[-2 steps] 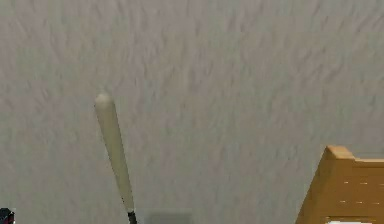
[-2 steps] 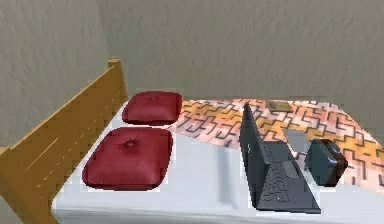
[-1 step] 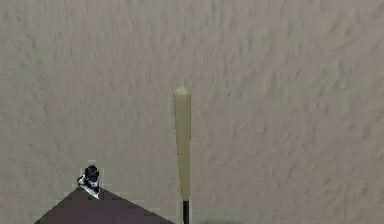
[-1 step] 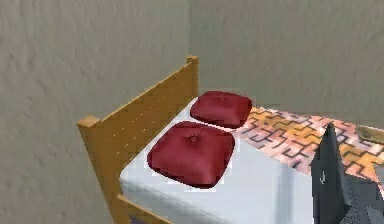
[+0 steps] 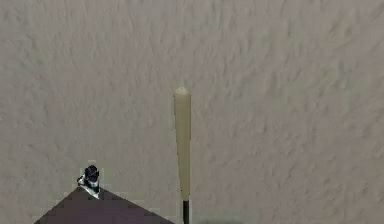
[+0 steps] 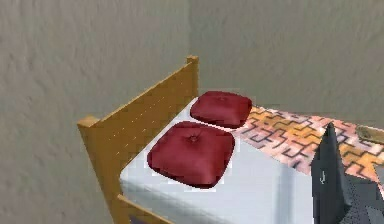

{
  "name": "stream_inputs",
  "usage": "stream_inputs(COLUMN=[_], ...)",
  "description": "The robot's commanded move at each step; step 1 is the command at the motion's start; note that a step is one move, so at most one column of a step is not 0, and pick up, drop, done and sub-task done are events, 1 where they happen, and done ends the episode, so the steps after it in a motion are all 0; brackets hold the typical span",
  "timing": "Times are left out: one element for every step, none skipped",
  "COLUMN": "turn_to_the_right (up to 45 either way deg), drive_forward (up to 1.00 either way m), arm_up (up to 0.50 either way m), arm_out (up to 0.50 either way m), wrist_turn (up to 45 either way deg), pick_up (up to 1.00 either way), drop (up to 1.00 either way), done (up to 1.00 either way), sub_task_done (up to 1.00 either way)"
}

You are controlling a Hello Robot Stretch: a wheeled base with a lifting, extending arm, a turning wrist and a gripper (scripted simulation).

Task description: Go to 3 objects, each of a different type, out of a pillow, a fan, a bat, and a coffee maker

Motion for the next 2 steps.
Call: stream_inputs(turn_to_the_right=[-45.0,-45.0], drive_forward=[0.0,0.0], arm_up=[0.0,0.0], arm_out=[0.0,0.0], wrist_turn=[0.0,0.0], pick_up=[0.0,0.0], drop=[0.0,0.0], done=[0.0,0.0], sub_task_done=[0.0,0.0])
